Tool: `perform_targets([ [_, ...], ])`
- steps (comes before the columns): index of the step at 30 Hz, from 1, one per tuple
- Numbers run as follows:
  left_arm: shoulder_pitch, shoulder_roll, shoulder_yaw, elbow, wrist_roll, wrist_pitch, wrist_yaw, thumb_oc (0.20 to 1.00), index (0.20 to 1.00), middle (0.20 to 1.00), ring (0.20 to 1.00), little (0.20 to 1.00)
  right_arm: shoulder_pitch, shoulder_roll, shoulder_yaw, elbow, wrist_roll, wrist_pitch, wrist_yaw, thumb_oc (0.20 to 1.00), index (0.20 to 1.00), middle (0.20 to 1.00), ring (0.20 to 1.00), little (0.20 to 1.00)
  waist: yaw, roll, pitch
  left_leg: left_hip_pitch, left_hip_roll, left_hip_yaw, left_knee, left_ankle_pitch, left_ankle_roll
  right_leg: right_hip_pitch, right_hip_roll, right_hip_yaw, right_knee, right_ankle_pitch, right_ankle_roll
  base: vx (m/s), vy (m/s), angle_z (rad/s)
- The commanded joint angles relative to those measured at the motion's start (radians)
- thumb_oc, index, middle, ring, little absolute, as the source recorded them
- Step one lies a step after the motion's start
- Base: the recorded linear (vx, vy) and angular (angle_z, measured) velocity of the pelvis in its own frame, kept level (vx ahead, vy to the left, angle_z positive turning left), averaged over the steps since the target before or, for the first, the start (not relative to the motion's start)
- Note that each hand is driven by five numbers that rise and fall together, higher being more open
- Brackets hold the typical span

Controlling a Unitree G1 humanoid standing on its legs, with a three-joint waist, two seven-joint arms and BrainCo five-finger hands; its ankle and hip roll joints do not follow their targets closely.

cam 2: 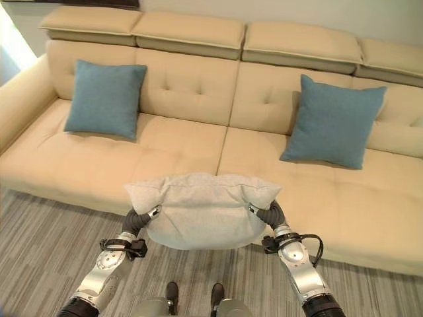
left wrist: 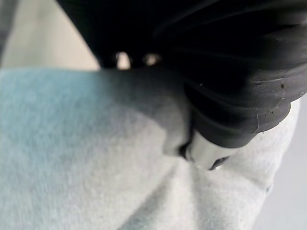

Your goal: Pick up all the scattered cushions and arrange them neatly on the sofa.

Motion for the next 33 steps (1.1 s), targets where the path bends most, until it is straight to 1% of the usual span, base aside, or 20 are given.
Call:
perform_targets([
  [1, -0.063, 0.017, 0.018, -0.1, 0.002, -0.076, -0.023, 0.2, 0.2, 0.2, 0.2, 0.2, -0.025, -0.011, -0.045, -0.083, 0.031, -0.079, -0.025, 0.2, 0.2, 0.2, 0.2, 0.2, -0.007, -0.03, -0.048, 0.015, 0.021, 0.017, -0.099, -0.002, 0.001, 0.009, 0.008, 0.069, 0.008, 0.031, 0.112, 0.19, 0.037, 0.05],
  [2, -0.063, 0.017, 0.017, -0.1, 0.002, -0.076, -0.023, 0.2, 0.2, 0.2, 0.2, 0.2, -0.025, -0.011, -0.045, -0.083, 0.031, -0.079, -0.025, 0.2, 0.2, 0.2, 0.2, 0.2, -0.007, -0.031, -0.048, 0.018, 0.02, 0.018, -0.106, 0.001, 0.001, 0.01, 0.007, 0.069, 0.008, 0.03, 0.113, 0.19, 0.075, -0.02],
  [3, -0.066, 0.014, 0.023, -0.104, 0.006, -0.076, -0.014, 0.2, 0.2, 0.2, 0.2, 0.2, -0.028, -0.01, -0.047, -0.082, 0.036, -0.081, -0.03, 0.2, 0.2, 0.2, 0.2, 0.2, -0.001, -0.025, -0.047, -0.014, 0.037, 0.006, -0.142, 0.052, -0.012, 0.025, 0.009, 0.083, 0.007, 0.018, 0.115, 0.16, 0.084, -0.11],
  [8, -0.065, 0.016, 0.033, -0.106, 0.004, -0.081, -0.018, 0.2, 0.2, 0.2, 0.2, 0.2, -0.033, 0.001, -0.046, -0.07, 0.036, -0.075, -0.024, 0.2, 0.2, 0.2, 0.2, 0.2, 0.001, -0.014, -0.059, 0.014, 0.031, 0.023, -0.154, 0.042, -0.01, 0.05, -0.008, 0.098, 0.016, -0.005, 0.121, 0.17, 0.122, -0.27],
  [10, -0.062, 0.016, 0.04, -0.118, -0.005, -0.081, -0.016, 0.2, 0.2, 0.2, 0.2, 0.2, -0.05, 0.01, -0.035, -0.068, 0.026, -0.07, -0.026, 0.2, 0.2, 0.2, 0.2, 0.2, 0.012, -0.008, -0.061, 0.033, 0.01, 0.036, -0.136, 0.006, 0.02, 0.057, -0.043, 0.107, 0.056, -0.018, 0.141, 0.23, 0.288, -0.32],
  [12, -0.055, 0.015, 0.049, -0.124, -0.008, -0.081, -0.017, 0.2, 0.2, 0.2, 0.2, 0.2, -0.068, 0.03, -0.021, -0.063, 0.011, -0.064, -0.022, 0.2, 0.2, 0.2, 0.2, 0.2, 0.025, 0.001, -0.048, 0.066, -0.009, 0.09, -0.123, -0.032, 0.056, 0.0, -0.096, 0.115, 0.196, 0.029, 0.176, 0.15, 0.286, -0.69],
  [13, -0.056, 0.015, 0.049, -0.123, -0.008, -0.081, -0.017, 0.2, 0.2, 0.2, 0.2, 0.2, -0.068, 0.03, -0.021, -0.062, 0.011, -0.064, -0.022, 0.2, 0.2, 0.2, 0.2, 0.2, 0.028, 0.0, -0.049, 0.065, -0.01, 0.093, -0.123, -0.032, 0.057, -0.004, -0.096, 0.119, 0.201, 0.027, 0.177, 0.09, 0.211, -0.7],
  [14, -0.061, 0.024, 0.046, -0.128, -0.011, -0.085, -0.016, 0.2, 0.2, 0.2, 0.2, 0.2, -0.083, 0.036, -0.013, -0.061, 0.007, -0.065, -0.022, 0.2, 0.2, 0.2, 0.2, 0.2, 0.023, 0.006, -0.034, 0.091, -0.019, 0.105, -0.13, -0.038, 0.073, -0.052, -0.11, 0.134, 0.302, 0.081, 0.189, 0.17, 0.281, -0.52],
  [15, -0.069, 0.031, 0.046, -0.133, 0.001, -0.086, -0.01, 0.2, 0.2, 0.2, 0.2, 0.2, -0.09, 0.043, -0.013, -0.06, 0.008, -0.065, -0.028, 0.2, 0.2, 0.2, 0.2, 0.2, 0.018, 0.016, -0.027, 0.118, -0.022, 0.119, -0.138, -0.059, 0.086, -0.102, -0.118, 0.101, 0.366, 0.076, 0.174, 0.22, 0.308, -0.27],
  [16, -0.07, 0.031, 0.049, -0.132, 0.001, -0.086, -0.009, 0.2, 0.2, 0.2, 0.2, 0.2, -0.093, 0.041, -0.011, -0.057, 0.008, -0.064, -0.027, 0.2, 0.2, 0.2, 0.2, 0.2, 0.016, 0.016, -0.03, 0.133, -0.024, 0.121, -0.147, -0.063, 0.085, -0.107, -0.114, 0.084, 0.34, 0.072, 0.171, 0.26, 0.201, -0.35],
  [17, -0.073, 0.035, 0.057, -0.133, -0.001, -0.09, -0.007, 0.2, 0.2, 0.2, 0.2, 0.2, -0.112, 0.043, -0.001, -0.041, 0.013, -0.064, -0.027, 0.2, 0.2, 0.2, 0.2, 0.2, 0.029, 0.015, -0.038, 0.156, -0.026, 0.148, -0.169, -0.076, 0.077, -0.124, -0.137, -0.024, 0.242, 0.074, 0.17, 0.26, 0.049, -0.44],
  [18, -0.064, 0.034, 0.068, -0.13, -0.004, -0.087, -0.007, 0.2, 0.2, 0.2, 0.2, 0.2, -0.121, 0.043, 0.006, -0.039, 0.016, -0.064, -0.021, 0.2, 0.2, 0.2, 0.2, 0.2, 0.027, 0.014, -0.041, 0.178, -0.024, 0.161, -0.186, -0.081, 0.066, -0.131, -0.119, -0.092, 0.157, 0.089, 0.174, 0.28, 0.014, -0.47],
  [21, -0.068, 0.029, 0.064, -0.107, -0.006, -0.088, -0.013, 0.2, 0.2, 0.2, 0.2, 0.2, -0.121, 0.029, 0.004, -0.036, 0.015, -0.067, -0.014, 0.2, 0.2, 0.2, 0.2, 0.2, -0.003, 0.005, -0.043, 0.212, -0.041, 0.141, -0.196, -0.093, 0.063, -0.158, -0.033, -0.015, 0.09, 0.106, 0.171, 0.24, -0.02, -0.59],
  [23, -0.07, 0.019, 0.04, -0.099, 0.0, -0.084, -0.031, 0.2, 0.2, 0.2, 0.2, 0.2, -0.097, 0.021, -0.003, -0.043, 0.02, -0.066, -0.011, 0.2, 0.2, 0.2, 0.2, 0.2, -0.023, -0.007, -0.055, 0.213, -0.048, 0.123, -0.168, -0.111, 0.054, -0.114, -0.006, 0.056, 0.052, 0.094, 0.153, 0.25, -0.078, 0.39],
  [25, -0.072, 0.015, 0.034, -0.097, -0.002, -0.085, -0.036, 0.2, 0.2, 0.2, 0.2, 0.2, -0.084, 0.017, -0.01, -0.042, 0.021, -0.068, -0.009, 0.2, 0.2, 0.2, 0.2, 0.2, -0.028, -0.007, -0.057, 0.205, -0.043, 0.12, -0.136, -0.113, 0.041, -0.102, 0.002, 0.065, 0.047, 0.092, 0.146, 0.17, -0.089, 0.51],
  [26, -0.074, 0.011, 0.031, -0.099, -0.011, -0.082, -0.048, 0.2, 0.2, 0.2, 0.2, 0.2, -0.068, 0.012, -0.025, -0.051, 0.024, -0.066, -0.006, 0.2, 0.2, 0.2, 0.2, 0.2, -0.031, -0.009, -0.062, 0.196, -0.032, 0.123, -0.094, -0.107, 0.021, -0.084, 0.0, 0.045, 0.035, 0.089, 0.138, 0.23, -0.217, 0.36],
  [27, -0.075, 0.008, 0.016, -0.098, -0.018, -0.078, -0.057, 0.2, 0.2, 0.2, 0.2, 0.2, -0.048, 0.005, -0.038, -0.06, 0.035, -0.069, -0.01, 0.2, 0.2, 0.2, 0.2, 0.2, -0.039, -0.021, -0.057, 0.137, -0.008, 0.113, 0.078, -0.072, -0.017, -0.05, 0.0, 0.038, 0.022, 0.084, 0.116, 0.2, -0.238, 0.27],
  [28, -0.086, 0.008, 0.008, -0.099, -0.021, -0.077, -0.058, 0.2, 0.2, 0.2, 0.2, 0.2, -0.045, -0.003, -0.046, -0.062, 0.04, -0.073, -0.014, 0.2, 0.2, 0.2, 0.2, 0.2, -0.034, -0.031, -0.044, 0.094, -0.007, 0.099, 0.183, -0.046, -0.036, -0.032, -0.004, 0.032, 0.017, 0.08, 0.104, 0.14, -0.199, 0.43],
  [32, -0.09, 0.007, 0.0, -0.108, -0.016, -0.071, -0.046, 0.2, 0.2, 0.2, 0.2, 0.2, -0.046, -0.003, -0.038, -0.062, 0.055, -0.069, -0.019, 0.2, 0.2, 0.2, 0.2, 0.2, -0.016, -0.043, -0.037, 0.034, -0.002, 0.05, 0.14, -0.069, -0.005, 0.008, -0.009, 0.047, -0.005, 0.063, 0.1, 0.16, -0.035, 0.32],
  [33, -0.083, 0.009, 0.003, -0.113, -0.009, -0.071, -0.04, 0.2, 0.2, 0.2, 0.2, 0.2, -0.05, -0.006, -0.037, -0.062, 0.056, -0.069, -0.02, 0.2, 0.2, 0.2, 0.2, 0.2, -0.008, -0.044, -0.047, 0.034, 0.019, 0.02, 0.032, -0.078, 0.005, 0.018, -0.012, 0.066, -0.022, 0.06, 0.111, 0.18, 0.063, -0.15],
])
